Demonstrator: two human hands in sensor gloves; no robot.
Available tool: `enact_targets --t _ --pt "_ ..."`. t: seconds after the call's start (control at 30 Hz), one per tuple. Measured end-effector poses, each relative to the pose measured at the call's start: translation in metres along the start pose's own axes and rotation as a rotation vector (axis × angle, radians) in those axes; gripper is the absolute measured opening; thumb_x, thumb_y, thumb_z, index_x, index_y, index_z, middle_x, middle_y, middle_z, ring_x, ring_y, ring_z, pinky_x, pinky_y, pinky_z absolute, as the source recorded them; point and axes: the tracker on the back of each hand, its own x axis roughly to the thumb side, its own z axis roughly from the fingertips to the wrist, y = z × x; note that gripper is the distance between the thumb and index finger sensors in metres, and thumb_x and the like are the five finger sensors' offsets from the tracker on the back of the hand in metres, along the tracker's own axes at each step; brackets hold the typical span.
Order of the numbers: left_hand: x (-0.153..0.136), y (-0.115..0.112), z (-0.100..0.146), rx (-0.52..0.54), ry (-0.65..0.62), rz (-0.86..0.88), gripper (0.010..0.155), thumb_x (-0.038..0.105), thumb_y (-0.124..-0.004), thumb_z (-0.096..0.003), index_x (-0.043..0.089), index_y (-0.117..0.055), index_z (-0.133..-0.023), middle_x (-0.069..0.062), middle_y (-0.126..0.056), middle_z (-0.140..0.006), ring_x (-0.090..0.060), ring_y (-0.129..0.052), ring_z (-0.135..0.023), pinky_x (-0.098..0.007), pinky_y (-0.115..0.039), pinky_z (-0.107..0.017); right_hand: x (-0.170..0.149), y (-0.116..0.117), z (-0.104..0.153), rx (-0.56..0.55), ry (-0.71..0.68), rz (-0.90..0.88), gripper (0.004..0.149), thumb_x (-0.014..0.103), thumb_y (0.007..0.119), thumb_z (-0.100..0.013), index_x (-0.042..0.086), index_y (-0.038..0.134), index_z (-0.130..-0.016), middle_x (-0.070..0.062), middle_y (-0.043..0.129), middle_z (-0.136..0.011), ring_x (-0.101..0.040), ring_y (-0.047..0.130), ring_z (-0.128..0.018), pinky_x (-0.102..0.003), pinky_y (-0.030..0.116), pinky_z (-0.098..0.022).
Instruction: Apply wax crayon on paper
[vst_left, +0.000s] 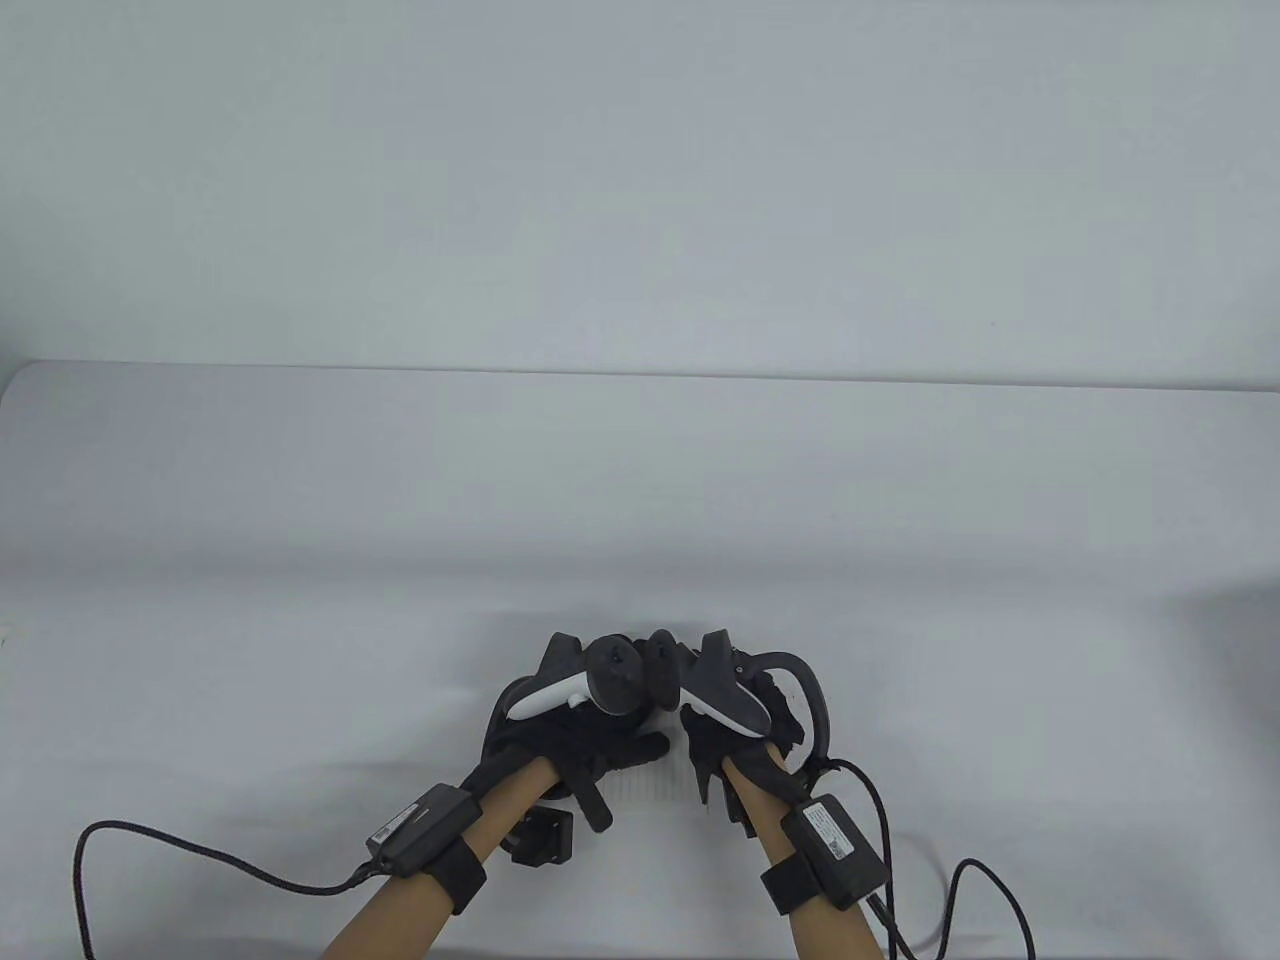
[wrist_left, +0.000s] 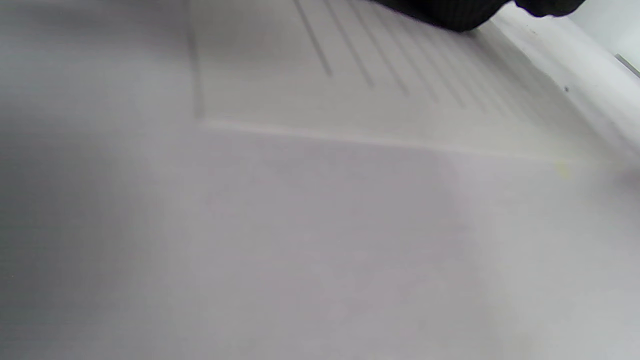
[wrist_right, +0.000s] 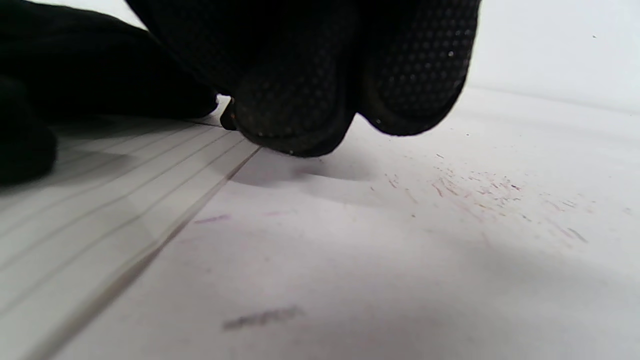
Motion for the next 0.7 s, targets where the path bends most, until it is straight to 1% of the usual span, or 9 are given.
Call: enact_targets --t 0.1,0.17,0.23,0.33,0.4,0.63,0.7 --pt "0.000 0.000 0.000 -0.001 0.000 -0.001 0.075 0.059 -0.050 -0.0570 0.046 0.004 -0.107 0.023 0.019 -0.113 -0.010 0.025 -0.107 -0.051 0.020 -0.072 0.003 0.000 0.000 0.015 0.004 0.015 0.037 0.027 0.078 -0.051 0.021 0.082 -0.087 -0.010 0.089 -0.078 -0.007 0.096 -0.042 -0.032 0.085 -0.039" --pt "0.000 0.000 0.000 -0.004 0.002 -0.004 0.076 0.059 -0.050 -0.0569 0.046 0.005 -0.107 0.023 0.019 -0.113 -0.010 0.025 -0.107 -0.051 0.021 -0.071 0.004 -0.001 0.000 0.052 0.004 0.021 0.037 0.027 0.078 -0.051 0.020 0.082 -0.088 -0.011 0.089 -0.078 -0.007 0.096 -0.041 -0.032 0.085 -0.038" --pt "0.000 0.000 0.000 -0.005 0.002 -0.006 0.076 0.059 -0.050 -0.0570 0.046 0.005 -0.107 0.023 0.019 -0.113 -0.009 0.025 -0.107 -0.052 0.022 -0.070 0.005 -0.003 0.001 0.125 0.003 0.013 0.037 0.027 0.078 -0.051 0.019 0.082 -0.088 -0.012 0.088 -0.078 -0.007 0.096 -0.042 -0.033 0.085 -0.039" --pt "0.000 0.000 0.000 -0.005 0.003 -0.013 0.076 0.059 -0.050 -0.0570 0.046 0.005 -0.107 0.022 0.019 -0.113 -0.010 0.025 -0.108 -0.052 0.021 -0.070 0.006 -0.004 0.003 0.190 -0.008 0.012 0.038 0.027 0.079 -0.052 0.018 0.081 -0.089 -0.013 0.088 -0.079 -0.007 0.096 -0.041 -0.033 0.084 -0.038" --pt "0.000 0.000 0.000 -0.005 0.002 -0.010 0.076 0.059 -0.050 -0.0570 0.046 0.005 -0.107 0.023 0.019 -0.113 -0.010 0.025 -0.107 -0.052 0.021 -0.070 0.007 -0.005 0.005 0.254 -0.017 0.009 0.039 0.026 0.079 -0.052 0.017 0.080 -0.089 -0.013 0.088 -0.079 -0.007 0.096 -0.041 -0.033 0.084 -0.038" --pt "0.000 0.000 0.000 -0.005 0.001 -0.008 0.076 0.059 -0.050 -0.0569 0.046 0.006 -0.107 0.022 0.020 -0.113 -0.009 0.026 -0.107 -0.052 0.021 -0.071 0.009 -0.003 0.010 0.413 -0.058 0.001 0.039 0.026 0.079 -0.052 0.015 0.078 -0.090 -0.015 0.086 -0.079 -0.008 0.095 -0.044 -0.034 0.083 -0.040" --pt "-0.001 -0.001 0.001 -0.005 -0.002 -0.005 0.076 0.059 -0.050 -0.0569 0.046 0.006 -0.107 0.023 0.020 -0.112 -0.009 0.026 -0.107 -0.052 0.021 -0.071 0.009 -0.002 0.011 0.438 -0.068 -0.001 0.039 0.026 0.079 -0.052 0.015 0.078 -0.090 -0.015 0.086 -0.079 -0.008 0.095 -0.044 -0.034 0.083 -0.041"
